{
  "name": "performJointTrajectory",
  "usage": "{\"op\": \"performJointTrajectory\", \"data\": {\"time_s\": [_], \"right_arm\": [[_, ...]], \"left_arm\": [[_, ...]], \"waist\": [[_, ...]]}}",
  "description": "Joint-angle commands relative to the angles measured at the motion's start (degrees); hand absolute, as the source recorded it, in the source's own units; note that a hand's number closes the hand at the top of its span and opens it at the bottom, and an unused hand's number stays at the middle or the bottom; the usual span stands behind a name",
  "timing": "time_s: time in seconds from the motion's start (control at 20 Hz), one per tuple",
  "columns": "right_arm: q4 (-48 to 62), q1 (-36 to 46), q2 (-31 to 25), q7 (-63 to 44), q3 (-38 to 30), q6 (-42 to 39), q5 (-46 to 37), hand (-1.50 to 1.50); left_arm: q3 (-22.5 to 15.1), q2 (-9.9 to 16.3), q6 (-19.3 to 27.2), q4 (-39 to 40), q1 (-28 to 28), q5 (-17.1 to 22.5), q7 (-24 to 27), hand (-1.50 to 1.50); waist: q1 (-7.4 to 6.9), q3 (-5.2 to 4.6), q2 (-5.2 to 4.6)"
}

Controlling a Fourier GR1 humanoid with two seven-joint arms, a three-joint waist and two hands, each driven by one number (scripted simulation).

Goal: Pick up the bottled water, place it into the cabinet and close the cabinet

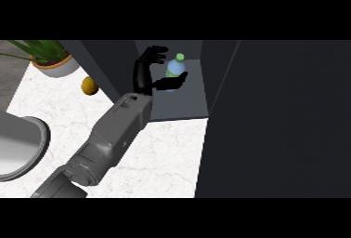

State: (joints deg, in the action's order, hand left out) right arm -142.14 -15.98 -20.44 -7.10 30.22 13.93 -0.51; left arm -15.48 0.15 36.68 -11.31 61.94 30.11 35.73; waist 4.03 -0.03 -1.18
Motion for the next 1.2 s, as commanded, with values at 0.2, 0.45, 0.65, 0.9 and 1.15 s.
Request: {"op": "performJointTrajectory", "data": {"time_s": [0.2,0.45,0.65,0.9,1.15], "right_arm": [[-2.2,-0.4,0.7,-0.2,1.6,-0.3,-0.5,-1.50],[-2.6,-2.7,-0.7,1.6,0.3,-2.0,1.5,-1.50],[-5.8,-2.5,0.1,-2.1,2.9,-0.8,0.1,-1.50],[-1.5,-0.9,0.8,0.3,-3.1,-1.3,3.5,-1.50],[-2.9,0.1,0.6,-2.2,-0.7,-1.1,0.7,-1.50]], "left_arm": [[2.6,-0.1,-1.9,4.3,3.6,0.3,0.8,-1.50],[4.8,1.6,-4.6,5.1,4.0,1.2,2.4,-1.50],[4.4,1.5,-6.2,5.9,3.0,0.1,4.8,-1.50],[4.5,1.0,-9.6,5.0,4.2,-0.4,4.5,-1.50],[5.4,-0.1,-20.1,0.8,5.2,1.0,5.7,-1.50]], "waist": [[0.33,-0.03,-0.20],[0.66,0.00,-0.28],[0.73,-0.11,-0.30],[-0.54,0.00,-0.13],[-0.55,-0.08,0.11]]}}
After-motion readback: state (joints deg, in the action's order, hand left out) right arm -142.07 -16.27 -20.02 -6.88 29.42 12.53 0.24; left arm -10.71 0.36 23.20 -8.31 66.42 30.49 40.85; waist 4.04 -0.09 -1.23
